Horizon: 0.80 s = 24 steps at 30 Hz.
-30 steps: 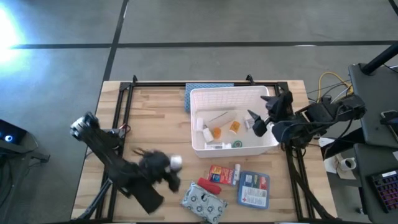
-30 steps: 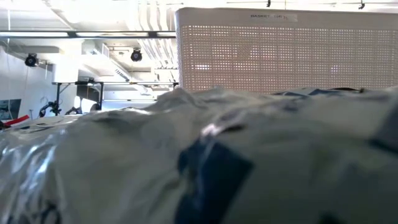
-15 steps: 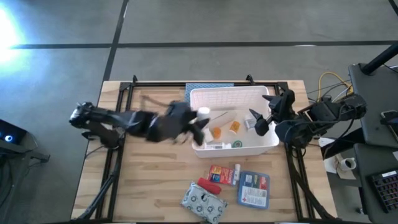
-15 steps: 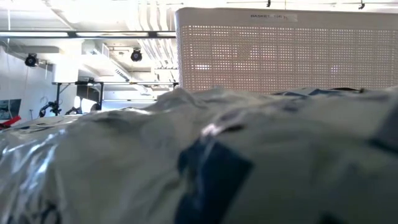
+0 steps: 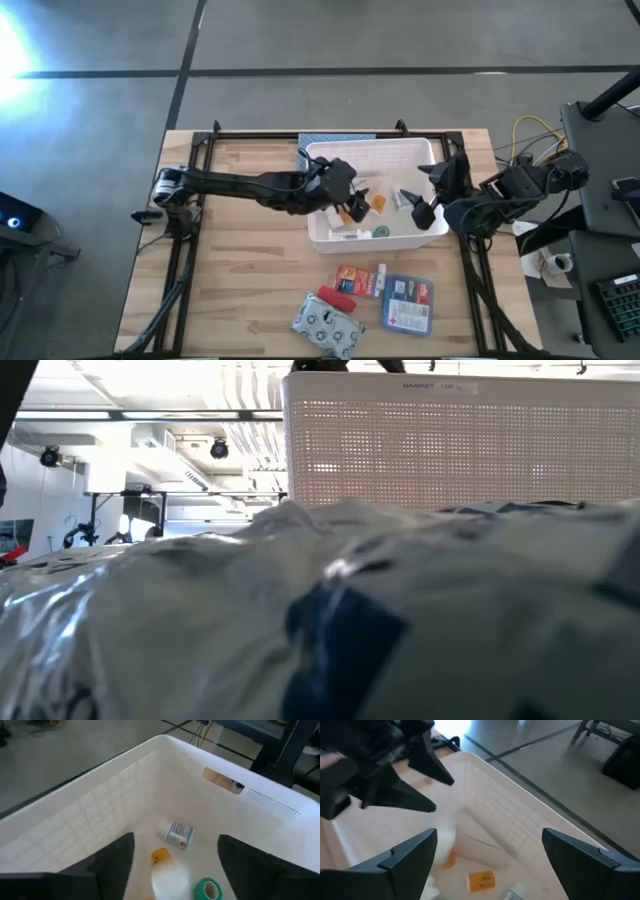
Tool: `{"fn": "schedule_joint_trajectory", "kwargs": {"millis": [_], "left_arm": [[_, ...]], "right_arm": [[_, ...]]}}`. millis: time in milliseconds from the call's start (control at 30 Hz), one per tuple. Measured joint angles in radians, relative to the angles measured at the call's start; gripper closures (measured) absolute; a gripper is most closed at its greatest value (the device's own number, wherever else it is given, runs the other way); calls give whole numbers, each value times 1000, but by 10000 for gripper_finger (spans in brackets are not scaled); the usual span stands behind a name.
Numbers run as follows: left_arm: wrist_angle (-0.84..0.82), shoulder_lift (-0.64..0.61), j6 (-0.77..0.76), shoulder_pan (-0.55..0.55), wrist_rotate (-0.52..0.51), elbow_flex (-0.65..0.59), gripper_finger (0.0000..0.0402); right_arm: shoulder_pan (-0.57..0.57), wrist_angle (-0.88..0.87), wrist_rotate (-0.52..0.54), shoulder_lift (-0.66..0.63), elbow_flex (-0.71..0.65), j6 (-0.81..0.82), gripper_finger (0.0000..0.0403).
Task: Pick & place medical supplies in basket/bin
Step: Put the white rolled gauze into the white bin
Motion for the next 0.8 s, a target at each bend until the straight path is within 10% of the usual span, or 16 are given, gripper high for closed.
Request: {"fn": "schedule_joint_trajectory", "kwargs": {"millis": [800], "left_arm": [[-61,-78,38,-155,0,213,92]], "right_arm": [[1,-106,-15,-1,-3,14,51]]}}
